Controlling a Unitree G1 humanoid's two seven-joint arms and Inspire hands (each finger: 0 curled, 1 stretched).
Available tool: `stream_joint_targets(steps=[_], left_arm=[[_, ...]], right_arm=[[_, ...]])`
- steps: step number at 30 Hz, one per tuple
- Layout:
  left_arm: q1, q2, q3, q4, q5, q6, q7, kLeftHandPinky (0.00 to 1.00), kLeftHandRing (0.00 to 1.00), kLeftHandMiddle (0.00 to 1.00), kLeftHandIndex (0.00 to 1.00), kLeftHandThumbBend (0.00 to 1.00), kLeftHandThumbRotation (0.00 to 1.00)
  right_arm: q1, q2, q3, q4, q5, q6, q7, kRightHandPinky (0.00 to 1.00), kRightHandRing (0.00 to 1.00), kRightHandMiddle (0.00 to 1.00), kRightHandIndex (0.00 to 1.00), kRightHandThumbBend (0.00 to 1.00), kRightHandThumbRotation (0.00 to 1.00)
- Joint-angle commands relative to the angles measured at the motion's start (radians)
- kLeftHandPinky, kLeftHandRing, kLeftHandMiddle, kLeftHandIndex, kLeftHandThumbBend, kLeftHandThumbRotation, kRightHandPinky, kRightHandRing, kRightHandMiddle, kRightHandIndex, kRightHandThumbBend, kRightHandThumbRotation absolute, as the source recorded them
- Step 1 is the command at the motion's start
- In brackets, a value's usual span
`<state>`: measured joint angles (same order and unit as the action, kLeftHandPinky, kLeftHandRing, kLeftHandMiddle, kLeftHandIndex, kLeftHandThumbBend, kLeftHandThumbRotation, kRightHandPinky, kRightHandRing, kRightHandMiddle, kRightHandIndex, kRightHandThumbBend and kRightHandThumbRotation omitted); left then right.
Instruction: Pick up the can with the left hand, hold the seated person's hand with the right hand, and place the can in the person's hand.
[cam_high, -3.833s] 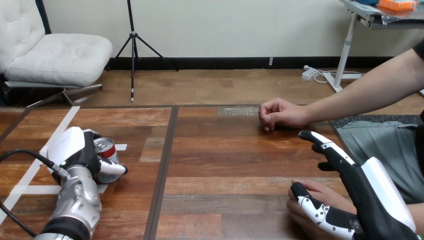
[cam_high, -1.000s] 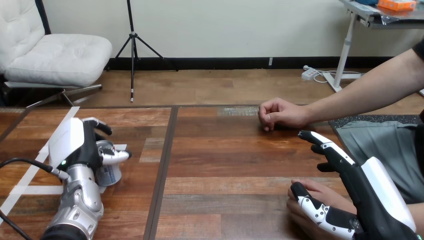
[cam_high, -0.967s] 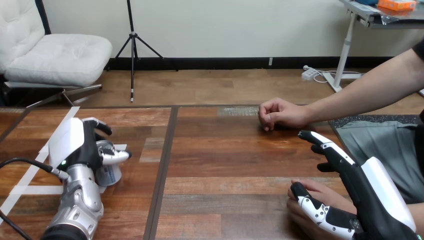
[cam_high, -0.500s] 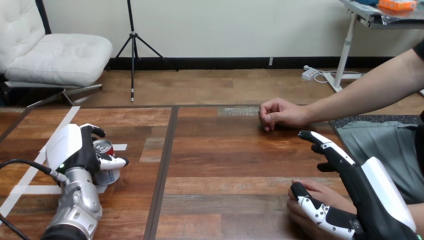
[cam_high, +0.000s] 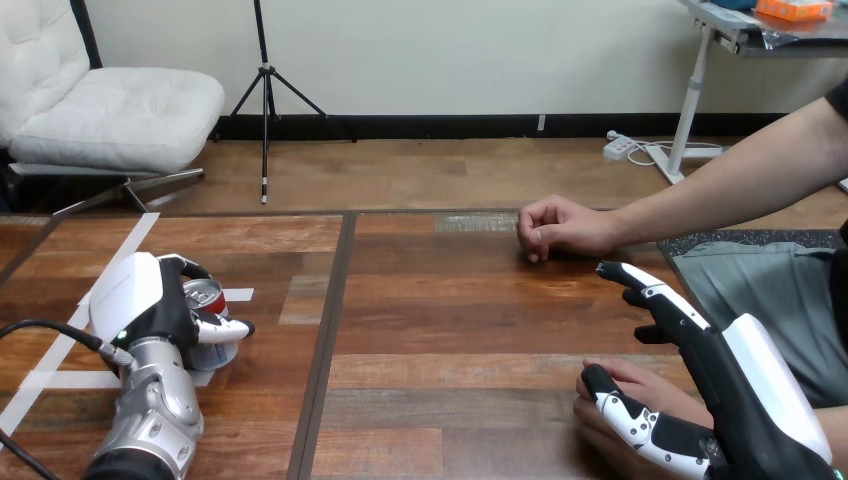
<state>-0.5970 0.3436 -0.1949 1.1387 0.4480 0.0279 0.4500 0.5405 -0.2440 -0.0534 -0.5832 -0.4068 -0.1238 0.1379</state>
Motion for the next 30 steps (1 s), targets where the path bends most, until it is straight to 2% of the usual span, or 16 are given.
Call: stream_joint_targets(steps=[1,23,30], left_arm=[[-0.041,0.011,-0.015,-0.030,0.017,-0.008,0.015,0.46,0.55,0.61,0.64,0.87,0.00],[-0.031,0.007,0.007,-0.023,-0.004,-0.061,0.051,0.47,0.53,0.56,0.59,0.80,0.00],[-0.023,0.013,0.006,-0.023,0.001,-0.098,0.069,0.46,0.51,0.53,0.56,0.79,0.00]], right_arm=[[-0.047,-0.013,-0.010,-0.033,0.010,-0.012,0.000,0.78,0.90,0.92,0.88,0.35,0.00],[-0.048,-0.014,-0.009,-0.037,0.006,-0.007,0.002,0.79,0.90,0.92,0.89,0.35,0.00],[-0.050,-0.017,-0.011,-0.031,0.007,-0.018,-0.001,0.79,0.90,0.92,0.89,0.35,0.00]])
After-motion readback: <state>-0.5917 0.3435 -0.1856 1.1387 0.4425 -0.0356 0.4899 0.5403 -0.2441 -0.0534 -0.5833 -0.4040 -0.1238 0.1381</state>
